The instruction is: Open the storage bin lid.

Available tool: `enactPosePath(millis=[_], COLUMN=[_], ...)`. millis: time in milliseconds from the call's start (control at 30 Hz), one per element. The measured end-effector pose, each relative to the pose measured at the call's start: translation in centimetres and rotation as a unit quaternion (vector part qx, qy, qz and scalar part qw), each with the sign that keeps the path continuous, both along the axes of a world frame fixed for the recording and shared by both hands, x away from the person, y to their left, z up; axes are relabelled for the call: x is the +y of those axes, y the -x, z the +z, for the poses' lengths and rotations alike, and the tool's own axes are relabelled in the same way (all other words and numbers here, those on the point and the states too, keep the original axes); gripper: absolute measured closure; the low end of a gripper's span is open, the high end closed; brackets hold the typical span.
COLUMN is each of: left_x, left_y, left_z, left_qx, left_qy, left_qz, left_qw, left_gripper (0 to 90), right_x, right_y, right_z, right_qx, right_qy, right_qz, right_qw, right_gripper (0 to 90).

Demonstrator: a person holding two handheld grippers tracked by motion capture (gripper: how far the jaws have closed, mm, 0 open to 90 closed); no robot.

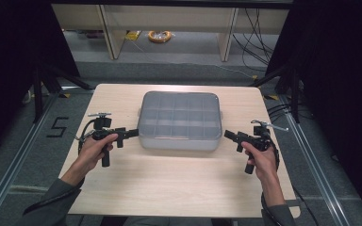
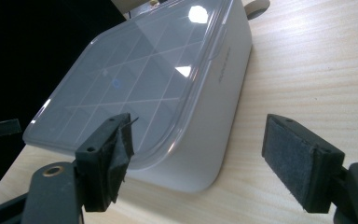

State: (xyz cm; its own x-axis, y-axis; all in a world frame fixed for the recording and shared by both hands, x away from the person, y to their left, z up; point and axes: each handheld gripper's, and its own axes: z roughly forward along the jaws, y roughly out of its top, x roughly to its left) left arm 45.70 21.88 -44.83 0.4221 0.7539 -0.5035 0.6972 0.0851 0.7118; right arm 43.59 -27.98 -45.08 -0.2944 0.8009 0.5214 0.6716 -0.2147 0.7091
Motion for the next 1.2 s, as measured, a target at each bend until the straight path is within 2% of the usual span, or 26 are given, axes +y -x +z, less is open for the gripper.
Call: enactPosePath(millis=[67, 100, 133, 167, 233, 333, 367, 400, 467, 567, 600, 633, 667, 733, 767, 800, 867, 900, 933, 967, 1000, 1033, 1067, 1100, 1167, 1200], left_x=[-0.1, -0.2, -0.2, -0.3, -0.4, -0.3, -0.3, -0.4, -0.4, -0.7, -0.8, -0.9, -1.0, -1.2, -1.4, -1.5, -1.6, -1.7, -1.8, -1.8, -2.0, -2.1, -2.2, -2.3, -2.4, -2.5], left_y=[-0.5, -0.7, -0.9, -1.2, -1.7, -2.6, -2.9, -3.3, -3.9, -5.0, -5.2, -5.5, -5.7, -6.3, -6.6, -6.8, -7.4, -7.6, -7.9, -8.1, -8.3, -8.4, -8.5, -8.6, -8.7, -8.7], left_z=[0.1, 0.1, 0.2, 0.3, 0.3, 0.3, 0.3, 0.3, 0.3, 0.1, 0.0, -0.1, -0.2, -0.4, -0.5, -0.5, -0.6, -0.7, -0.7, -0.8, -0.9, -1.0, -1.0, -1.1, -1.2, -1.2], left_qx=[0.002, 0.004, 0.003, 0.004, 0.003, 0.009, 0.01, 0.012, 0.016, 0.025, 0.025, 0.028, 0.028, 0.031, 0.034, 0.036, 0.039, 0.04, 0.041, 0.044, 0.048, 0.05, 0.051, 0.051, 0.051, 0.051], left_qy=[0.001, 0.001, 0.0, -0.002, -0.002, -0.007, -0.005, -0.002, -0.002, 0.005, 0.006, 0.007, 0.009, 0.007, 0.004, 0.003, 0.004, 0.004, 0.003, 0.003, 0.004, 0.004, 0.003, 0.003, 0.001, 0.0], left_qz=[0.002, 0.002, 0.004, 0.003, 0.008, 0.009, 0.014, 0.018, 0.02, 0.032, 0.035, 0.037, 0.04, 0.042, 0.041, 0.042, 0.045, 0.048, 0.05, 0.05, 0.045, 0.045, 0.043, 0.041, 0.037, 0.04], left_qw=[1.0, 1.0, 1.0, 1.0, 1.0, 0.9999, 0.9998, 0.9998, 0.9997, 0.9992, 0.999, 0.9989, 0.9988, 0.9986, 0.9985, 0.9984, 0.9982, 0.998, 0.9979, 0.9978, 0.9978, 0.9977, 0.9977, 0.9979, 0.998, 0.9979], left_gripper=[20.4, 20.5, 20.5, 20.5, 20.5, 20.6, 20.6, 20.7, 21.0, 21.7, 21.9, 21.9, 22.0, 22.0, 22.3, 22.4, 22.9, 23.2, 23.3, 23.9, 25.5, 26.4, 26.5, 27.6, 31.4, 32.0], right_x=[0.0, 0.3, 0.3, 0.5, 0.1, 0.4, 0.5, 0.5, 0.8, 0.9, 1.2, 0.8, 1.4, 1.1, 1.3, 1.2, 1.5, 1.3, 1.8, 1.9, 1.6, 2.1, 2.1, 2.3, 2.4, 2.2], right_y=[-0.6, -0.7, -0.9, -1.0, -2.1, -2.8, -3.1, -3.4, -3.7, -4.7, -4.8, -5.3, -5.1, -5.7, -5.7, -6.1, -6.5, -6.9, -6.8, -6.9, -7.3, -7.2, -7.4, -7.5, -7.7, -8.1], right_z=[-0.2, 0.0, 0.0, 0.3, -0.2, 0.0, 0.1, 0.0, 0.2, 0.0, 0.2, -0.3, 0.2, -0.1, 0.1, -0.1, 0.0, -0.4, 0.0, 0.1, -0.4, -0.1, -0.2, -0.2, -0.4, -0.8], right_qx=[-0.007, 0.014, 0.009, 0.033, -0.002, 0.02, 0.027, 0.022, 0.044, 0.036, 0.061, 0.024, 0.078, 0.045, 0.065, 0.05, 0.058, 0.03, 0.061, 0.065, 0.035, 0.063, 0.058, 0.066, 0.062, 0.041], right_qy=[0.006, -0.009, -0.008, -0.025, 0.005, -0.011, -0.011, -0.001, -0.019, -0.016, -0.027, 0.0, -0.036, -0.016, -0.027, -0.017, -0.027, -0.006, -0.03, -0.035, -0.007, -0.027, -0.02, -0.026, -0.028, -0.01], right_qz=[0.004, -0.004, -0.001, -0.008, 0.003, -0.008, -0.009, -0.008, -0.012, -0.008, -0.012, 0.002, -0.017, -0.006, -0.01, -0.006, -0.008, 0.005, -0.009, -0.006, 0.005, -0.004, -0.002, -0.006, -0.004, 0.007], right_qw=[1.0, 0.9999, 0.9999, 0.9991, 1.0, 0.9997, 0.9995, 0.9997, 0.9988, 0.9992, 0.9977, 0.9997, 0.9961, 0.9989, 0.9975, 0.9986, 0.9979, 0.9995, 0.9976, 0.9973, 0.9993, 0.9977, 0.9981, 0.9975, 0.9976, 0.9991], right_gripper=[26.1, 26.3, 26.5, 26.6, 26.8, 27.0, 26.9, 27.0, 27.4, 28.8, 29.0, 29.0, 29.3, 30.2, 30.3, 30.5, 31.5, 31.6, 31.9, 32.5, 33.2, 33.8, 34.4, 35.8, 37.6, 38.3])
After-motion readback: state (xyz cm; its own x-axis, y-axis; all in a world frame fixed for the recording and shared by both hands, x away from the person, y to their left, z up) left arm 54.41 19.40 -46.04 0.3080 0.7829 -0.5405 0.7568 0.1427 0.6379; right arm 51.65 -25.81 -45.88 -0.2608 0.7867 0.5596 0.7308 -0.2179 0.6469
